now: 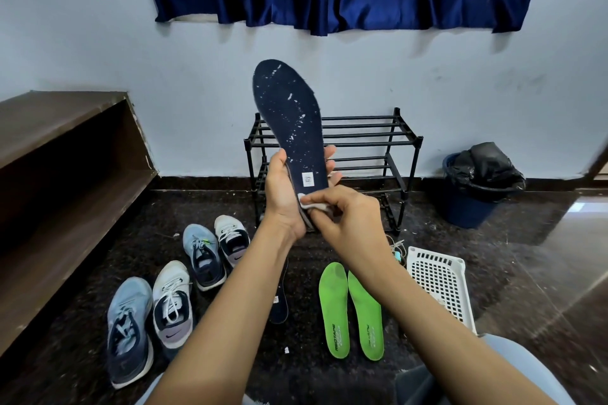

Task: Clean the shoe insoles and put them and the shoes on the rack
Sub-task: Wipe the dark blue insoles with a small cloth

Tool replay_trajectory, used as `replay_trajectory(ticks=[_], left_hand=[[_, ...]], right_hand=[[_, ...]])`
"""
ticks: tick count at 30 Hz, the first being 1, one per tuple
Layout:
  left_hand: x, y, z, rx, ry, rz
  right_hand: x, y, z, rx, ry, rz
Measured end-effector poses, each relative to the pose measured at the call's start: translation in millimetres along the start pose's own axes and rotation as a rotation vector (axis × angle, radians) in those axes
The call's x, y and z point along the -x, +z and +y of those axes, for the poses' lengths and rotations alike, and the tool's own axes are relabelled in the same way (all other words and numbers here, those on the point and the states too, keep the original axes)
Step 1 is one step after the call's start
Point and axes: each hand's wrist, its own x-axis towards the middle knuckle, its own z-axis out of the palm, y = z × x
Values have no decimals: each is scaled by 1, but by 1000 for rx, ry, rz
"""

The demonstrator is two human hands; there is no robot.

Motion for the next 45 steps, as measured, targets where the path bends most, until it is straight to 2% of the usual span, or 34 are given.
replay_trajectory(ticks=[4, 9, 11, 14, 17, 23, 27, 31, 36, 42, 45], left_hand=[[0, 2, -3, -71, 3, 35], [6, 10, -17, -103, -79, 33], [4, 11, -15, -82, -90, 32], [2, 7, -2, -30, -11, 22], [2, 3, 2, -27, 5, 11], [9, 12, -8, -115, -99, 39], [7, 13, -8, -123, -128, 13], [3, 6, 5, -90, -42, 13], [6, 5, 9, -44, -4, 19], [10, 14, -5, -150, -99, 23], [9, 13, -2, -216, -119, 42]], right_hand=[[-5, 3, -2, 66, -74, 39], [-19, -3, 0, 107, -88, 148], [-18, -5, 2, 53, -46, 112], [-9, -6, 3, -18, 20, -19], [-5, -5, 2, -28, 18, -68], [-13, -5, 1, 87, -109, 75], [-14, -5, 1, 77, -75, 163], [4, 1, -5, 0, -26, 87], [3, 6, -6, 63, -101, 83], [-15, 1, -1, 190, -88, 170], [-11, -1, 1, 141, -64, 149]])
